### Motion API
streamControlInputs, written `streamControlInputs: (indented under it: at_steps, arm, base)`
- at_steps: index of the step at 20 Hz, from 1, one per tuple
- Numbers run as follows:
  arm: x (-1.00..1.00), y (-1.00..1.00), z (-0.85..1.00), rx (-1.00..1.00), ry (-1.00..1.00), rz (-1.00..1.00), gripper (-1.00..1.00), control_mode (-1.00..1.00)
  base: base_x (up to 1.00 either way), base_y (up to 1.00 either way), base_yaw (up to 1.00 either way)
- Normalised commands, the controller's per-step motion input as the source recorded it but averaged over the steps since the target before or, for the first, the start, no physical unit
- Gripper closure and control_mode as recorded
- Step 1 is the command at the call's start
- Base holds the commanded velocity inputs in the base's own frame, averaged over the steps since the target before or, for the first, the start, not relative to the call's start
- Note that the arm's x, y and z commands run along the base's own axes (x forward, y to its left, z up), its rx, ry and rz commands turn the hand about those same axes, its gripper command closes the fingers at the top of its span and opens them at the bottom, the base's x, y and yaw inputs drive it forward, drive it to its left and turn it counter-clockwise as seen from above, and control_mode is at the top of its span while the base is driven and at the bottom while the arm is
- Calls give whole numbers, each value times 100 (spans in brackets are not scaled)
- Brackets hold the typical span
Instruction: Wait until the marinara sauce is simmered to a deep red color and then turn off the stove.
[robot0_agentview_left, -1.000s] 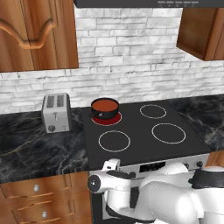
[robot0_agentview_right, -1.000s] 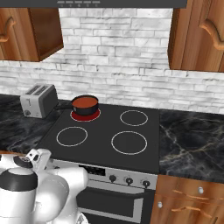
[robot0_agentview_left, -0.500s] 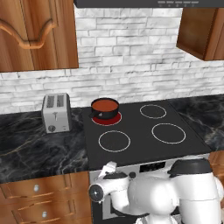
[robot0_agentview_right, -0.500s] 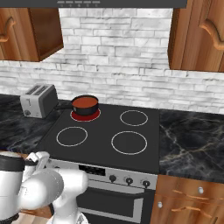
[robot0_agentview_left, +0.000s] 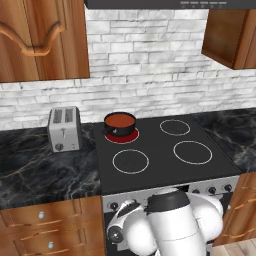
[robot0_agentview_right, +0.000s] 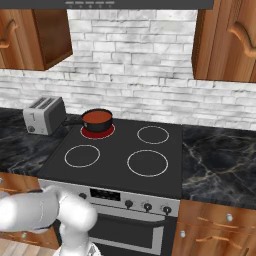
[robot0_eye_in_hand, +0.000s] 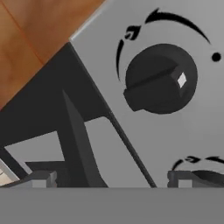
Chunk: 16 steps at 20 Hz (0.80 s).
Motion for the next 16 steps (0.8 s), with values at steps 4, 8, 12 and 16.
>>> streamControlInputs:
  at_steps: [4, 8, 12, 16]
  arm:
    - [0, -9, -7, 1, 0, 0, -100, -100]
    - [0, -44, -4, 18, -6, -6, -100, -100]
    - [-15, -65, -2, 31, -21, -12, -100, -100]
    - [-3, -44, 0, 27, -32, -4, -100, -100]
  base:
    - [0, 0, 0]
    - [0, 0, 0]
    - [0, 0, 0]
    - [0, 0, 0]
